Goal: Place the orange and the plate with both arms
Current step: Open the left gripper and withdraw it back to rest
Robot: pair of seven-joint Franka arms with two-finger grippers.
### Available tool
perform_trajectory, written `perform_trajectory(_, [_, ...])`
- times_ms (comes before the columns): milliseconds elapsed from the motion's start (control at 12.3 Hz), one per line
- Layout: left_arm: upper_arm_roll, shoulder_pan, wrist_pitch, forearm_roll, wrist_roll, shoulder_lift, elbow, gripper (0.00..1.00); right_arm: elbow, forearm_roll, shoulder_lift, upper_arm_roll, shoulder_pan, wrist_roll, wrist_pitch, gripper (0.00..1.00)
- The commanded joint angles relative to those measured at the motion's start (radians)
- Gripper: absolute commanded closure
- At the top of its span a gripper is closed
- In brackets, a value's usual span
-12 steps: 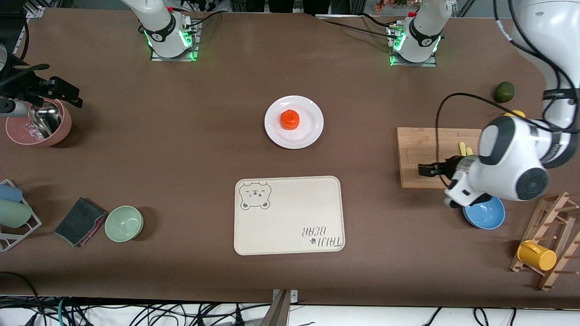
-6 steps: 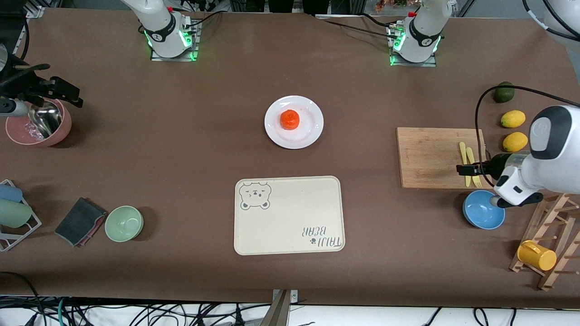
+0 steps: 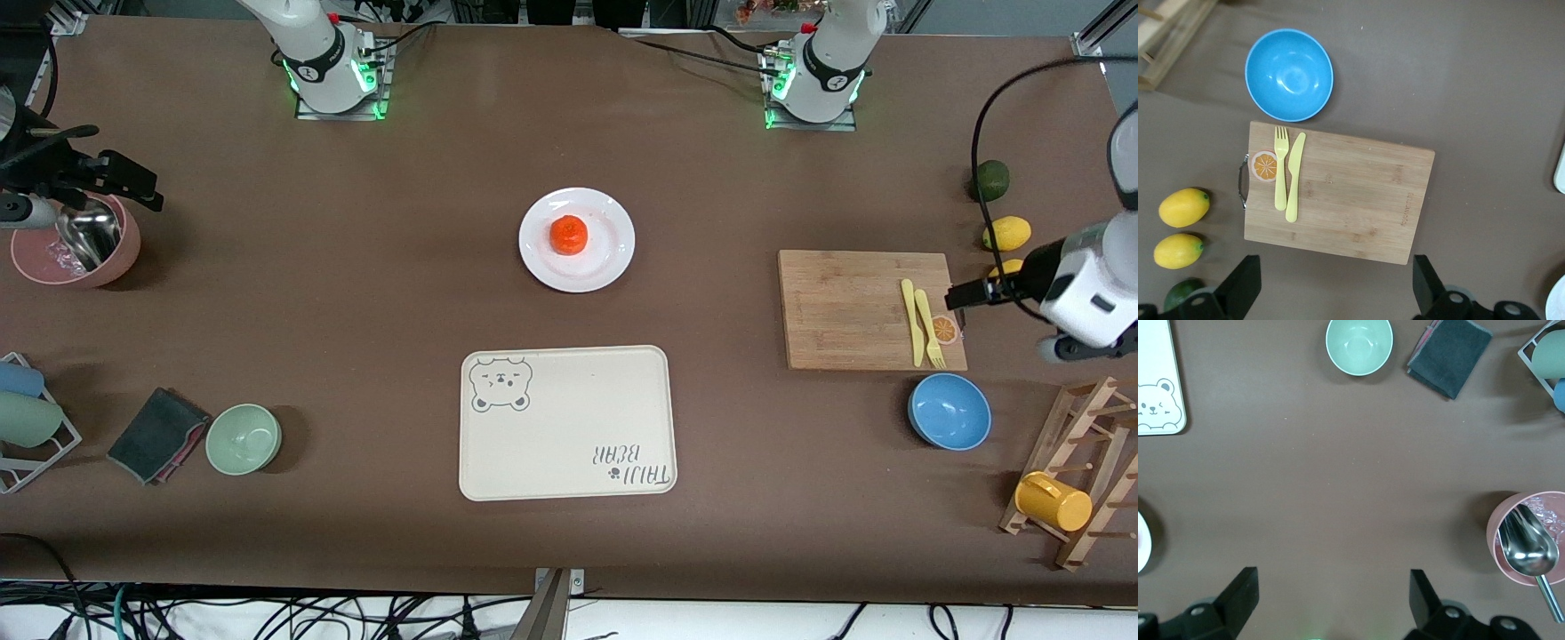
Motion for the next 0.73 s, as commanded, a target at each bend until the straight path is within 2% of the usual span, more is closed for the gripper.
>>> perform_trajectory(0, [0.019,-0.035,0.064,-0.027,0.013,-0.157,-0.144,0.00,-0.008,0.005,-0.014,0.004,-0.002,0.003,0.002,0.00])
perform_trajectory(163, [0.043,-0.040,0.045,-0.113,0.012,-0.218,-0.159,0.00,-0.008,0.005,-0.014,0.004,-0.002,0.003,0.002,0.00])
perform_trajectory(407, [0.069,-0.075,-0.001,-0.111,0.020,-0.258,-0.178,0.00,-0.008,0.005,-0.014,0.004,-0.002,0.003,0.004,0.00])
perform_trajectory(651, [0.138,-0.135,-0.005,-0.111,0.081,-0.258,-0.178,0.00,-0.008,0.005,-0.014,0.004,-0.003,0.003,0.004,0.00])
